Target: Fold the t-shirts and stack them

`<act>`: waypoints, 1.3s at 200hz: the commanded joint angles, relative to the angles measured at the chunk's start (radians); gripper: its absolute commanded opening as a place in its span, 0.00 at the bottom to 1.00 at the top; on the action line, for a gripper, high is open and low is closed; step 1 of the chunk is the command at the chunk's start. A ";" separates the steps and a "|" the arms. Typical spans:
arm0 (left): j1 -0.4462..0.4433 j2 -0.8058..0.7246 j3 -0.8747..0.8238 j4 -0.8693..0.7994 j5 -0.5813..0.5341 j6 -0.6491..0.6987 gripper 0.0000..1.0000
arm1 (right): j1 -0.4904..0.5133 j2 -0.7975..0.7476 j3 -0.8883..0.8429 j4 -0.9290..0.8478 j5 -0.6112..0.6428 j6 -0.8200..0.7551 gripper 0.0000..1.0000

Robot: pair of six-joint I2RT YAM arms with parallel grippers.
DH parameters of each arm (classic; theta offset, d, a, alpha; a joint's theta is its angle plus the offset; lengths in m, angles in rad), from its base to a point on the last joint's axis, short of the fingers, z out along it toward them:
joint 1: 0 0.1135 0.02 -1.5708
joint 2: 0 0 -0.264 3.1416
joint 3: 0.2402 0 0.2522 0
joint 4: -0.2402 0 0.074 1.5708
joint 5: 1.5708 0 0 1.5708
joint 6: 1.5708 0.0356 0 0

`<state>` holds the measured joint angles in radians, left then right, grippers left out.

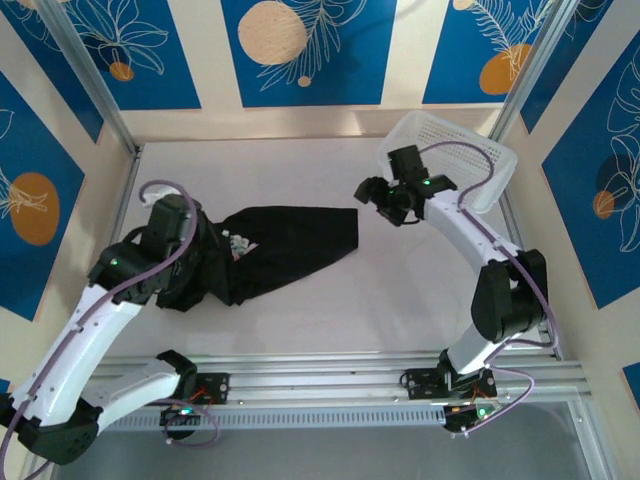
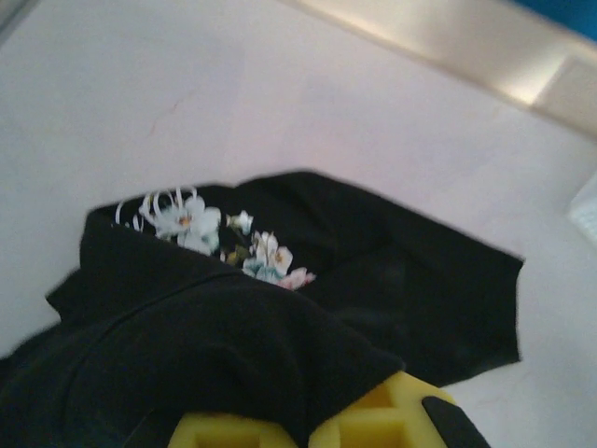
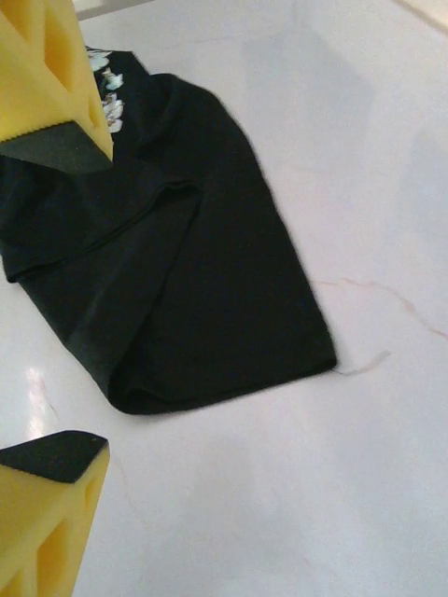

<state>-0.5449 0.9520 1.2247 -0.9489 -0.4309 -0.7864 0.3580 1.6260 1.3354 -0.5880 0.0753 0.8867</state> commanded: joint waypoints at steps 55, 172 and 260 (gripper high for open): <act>0.010 -0.052 -0.008 -0.032 0.019 -0.019 0.00 | 0.283 0.155 -0.057 0.071 -0.183 0.307 0.69; 0.010 -0.122 -0.018 -0.113 0.027 -0.032 0.00 | 0.380 0.342 -0.050 0.144 -0.195 0.445 0.44; 0.010 -0.171 -0.030 -0.133 0.024 -0.042 0.00 | 0.364 0.363 0.026 0.131 -0.174 0.448 0.00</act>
<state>-0.5442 0.7929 1.1992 -1.0649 -0.4107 -0.8139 0.7231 2.0029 1.3403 -0.4339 -0.1116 1.3235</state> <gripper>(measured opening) 0.051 0.058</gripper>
